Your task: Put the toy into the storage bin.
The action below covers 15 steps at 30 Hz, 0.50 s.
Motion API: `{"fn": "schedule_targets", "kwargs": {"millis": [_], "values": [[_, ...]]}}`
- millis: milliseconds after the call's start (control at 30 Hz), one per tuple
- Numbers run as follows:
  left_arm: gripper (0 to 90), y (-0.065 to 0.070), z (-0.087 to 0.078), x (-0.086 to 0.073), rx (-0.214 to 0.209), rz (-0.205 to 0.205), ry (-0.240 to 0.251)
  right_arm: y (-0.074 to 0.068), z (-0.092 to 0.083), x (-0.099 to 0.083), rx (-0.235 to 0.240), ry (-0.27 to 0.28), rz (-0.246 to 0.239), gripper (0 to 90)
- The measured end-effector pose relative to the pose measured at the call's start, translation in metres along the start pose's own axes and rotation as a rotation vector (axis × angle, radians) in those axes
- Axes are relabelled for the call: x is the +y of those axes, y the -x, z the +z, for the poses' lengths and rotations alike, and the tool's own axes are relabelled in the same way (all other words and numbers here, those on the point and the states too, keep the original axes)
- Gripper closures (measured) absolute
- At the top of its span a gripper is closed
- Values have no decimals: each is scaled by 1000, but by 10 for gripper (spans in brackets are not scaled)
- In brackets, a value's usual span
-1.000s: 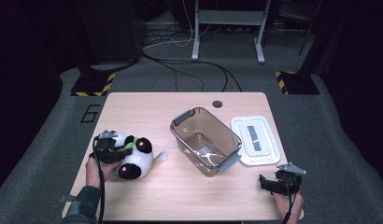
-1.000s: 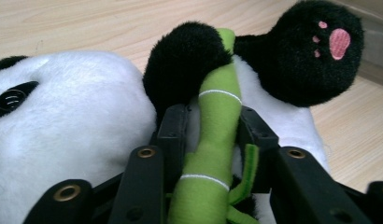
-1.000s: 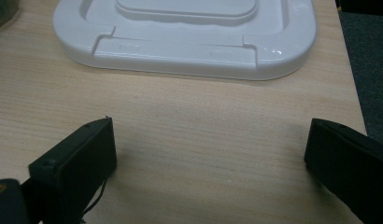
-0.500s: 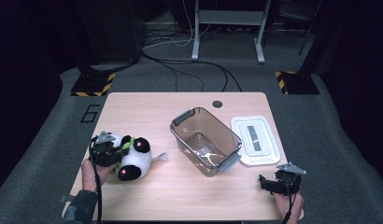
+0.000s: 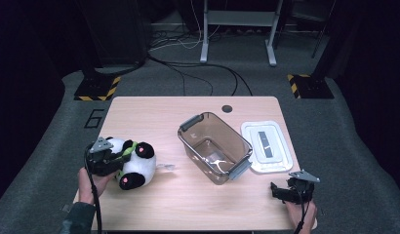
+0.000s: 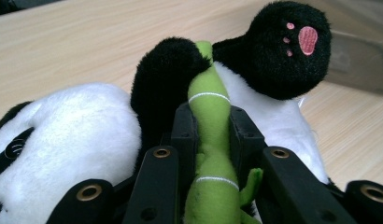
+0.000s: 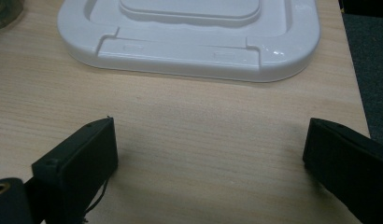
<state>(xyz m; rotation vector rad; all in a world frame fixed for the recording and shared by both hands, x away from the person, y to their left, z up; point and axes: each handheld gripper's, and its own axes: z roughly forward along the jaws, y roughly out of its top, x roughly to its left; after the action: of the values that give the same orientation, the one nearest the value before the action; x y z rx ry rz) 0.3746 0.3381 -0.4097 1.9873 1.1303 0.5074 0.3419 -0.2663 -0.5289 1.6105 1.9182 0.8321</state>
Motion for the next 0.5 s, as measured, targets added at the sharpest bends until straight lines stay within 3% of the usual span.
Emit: {"fn": "schedule_targets", "kwargs": {"millis": [67, 500], "values": [[752, 3, -10, 6, -7, 9, 27, 0, 0, 0, 0, 0, 0, 24], [753, 9, -41, 42, -25, 65, 72, 0, 0, 0, -2, 0, 0, 25]]}}
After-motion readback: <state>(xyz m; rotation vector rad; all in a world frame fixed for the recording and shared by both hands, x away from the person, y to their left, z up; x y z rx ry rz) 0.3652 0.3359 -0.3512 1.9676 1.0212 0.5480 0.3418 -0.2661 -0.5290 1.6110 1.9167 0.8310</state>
